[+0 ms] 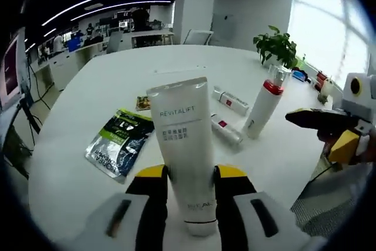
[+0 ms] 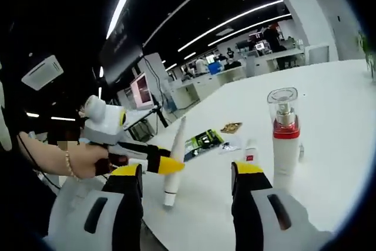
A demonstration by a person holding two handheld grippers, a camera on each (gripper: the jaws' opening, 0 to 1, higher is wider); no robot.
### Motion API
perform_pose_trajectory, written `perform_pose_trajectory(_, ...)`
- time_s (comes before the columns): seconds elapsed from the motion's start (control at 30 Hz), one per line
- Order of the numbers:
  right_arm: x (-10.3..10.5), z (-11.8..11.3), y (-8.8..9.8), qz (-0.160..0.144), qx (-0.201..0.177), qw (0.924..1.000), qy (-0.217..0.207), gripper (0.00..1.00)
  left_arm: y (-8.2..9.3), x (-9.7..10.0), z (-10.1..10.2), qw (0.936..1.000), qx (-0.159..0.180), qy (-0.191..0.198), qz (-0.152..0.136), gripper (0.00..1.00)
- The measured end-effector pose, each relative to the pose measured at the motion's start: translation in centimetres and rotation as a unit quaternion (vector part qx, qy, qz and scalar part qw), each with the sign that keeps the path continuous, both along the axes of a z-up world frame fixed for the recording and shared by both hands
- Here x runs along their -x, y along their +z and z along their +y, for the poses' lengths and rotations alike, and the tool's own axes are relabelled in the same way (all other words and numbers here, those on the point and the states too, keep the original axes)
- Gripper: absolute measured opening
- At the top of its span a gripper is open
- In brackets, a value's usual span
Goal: Arrange the skincare products in the storage area until every visible bottle or jar stands upright without overlapping.
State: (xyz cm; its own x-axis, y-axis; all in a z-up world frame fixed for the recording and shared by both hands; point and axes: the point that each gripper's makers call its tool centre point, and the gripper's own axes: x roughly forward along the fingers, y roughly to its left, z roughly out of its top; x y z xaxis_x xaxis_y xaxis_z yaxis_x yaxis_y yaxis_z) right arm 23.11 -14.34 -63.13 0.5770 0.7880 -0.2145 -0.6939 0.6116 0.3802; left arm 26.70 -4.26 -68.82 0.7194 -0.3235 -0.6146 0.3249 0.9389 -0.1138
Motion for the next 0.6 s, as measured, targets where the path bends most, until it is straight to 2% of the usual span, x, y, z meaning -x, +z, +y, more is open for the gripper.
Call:
perform_pose_trajectory(0.17, -0.4, 1.9, 0.3, 0.016, -0.027, 0.9995, 0.003, 0.58, 0.1, 0.9, -1.6, 0.9995, -0.008, -0.031, -0.006, 0.25)
perform_pose_trajectory(0.27, -0.8, 2.4, 0.3, 0.03, -0.04, 0.9987, 0.001, 0.56, 0.7, 1.8, -2.6, 0.9985, -0.014, -0.051, -0.013, 0.25)
perform_pose_trajectory(0.37, -0.7, 3.2, 0.3, 0.036, -0.043, 0.9983, 0.017, 0.56, 1.4, 2.3, -3.6, 0.9972, -0.021, -0.068, -0.024, 0.25)
perform_pose_trajectory(0.47, -0.6, 4.1, 0.1, 0.067, -0.056, 0.996, 0.018, 0.54, 2.1, 2.7, -4.4, 0.9953, -0.03, -0.085, -0.036, 0.25)
perform_pose_trajectory(0.6, -0.9, 4.4, 0.0, 0.102, -0.083, 0.9913, 0.01, 0.46, 2.5, 2.9, -5.0, 0.9904, -0.054, -0.115, -0.054, 0.25)
